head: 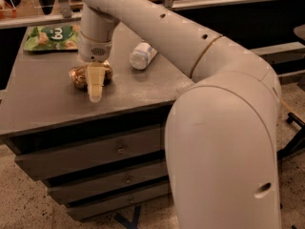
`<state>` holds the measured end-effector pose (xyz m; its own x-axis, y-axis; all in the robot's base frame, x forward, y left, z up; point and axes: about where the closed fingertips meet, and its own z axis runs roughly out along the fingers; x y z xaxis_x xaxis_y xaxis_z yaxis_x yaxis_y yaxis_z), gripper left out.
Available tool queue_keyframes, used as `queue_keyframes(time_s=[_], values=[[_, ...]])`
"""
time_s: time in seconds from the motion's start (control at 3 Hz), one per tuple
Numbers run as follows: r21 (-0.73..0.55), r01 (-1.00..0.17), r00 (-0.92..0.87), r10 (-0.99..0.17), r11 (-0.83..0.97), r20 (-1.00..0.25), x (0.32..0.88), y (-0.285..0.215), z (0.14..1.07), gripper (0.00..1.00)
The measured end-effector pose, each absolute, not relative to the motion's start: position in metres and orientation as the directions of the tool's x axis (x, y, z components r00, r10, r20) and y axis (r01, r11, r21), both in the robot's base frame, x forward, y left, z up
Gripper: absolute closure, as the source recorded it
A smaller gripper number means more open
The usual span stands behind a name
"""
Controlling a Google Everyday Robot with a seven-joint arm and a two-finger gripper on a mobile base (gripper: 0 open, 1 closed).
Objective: Place orange can upright
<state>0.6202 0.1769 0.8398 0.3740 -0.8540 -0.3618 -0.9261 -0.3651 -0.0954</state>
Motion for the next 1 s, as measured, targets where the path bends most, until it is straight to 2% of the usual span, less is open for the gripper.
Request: queue_keyframes(time_s=[0.67,1.0], values=[[-0.05,-0.943,0.328,-0.896,-0.328,-0.301,0.632,0.18,0.837,0.0],[-0.025,-0.951,0.303,-0.919,-0.307,-0.251,0.637,0.185,0.838,0.16]])
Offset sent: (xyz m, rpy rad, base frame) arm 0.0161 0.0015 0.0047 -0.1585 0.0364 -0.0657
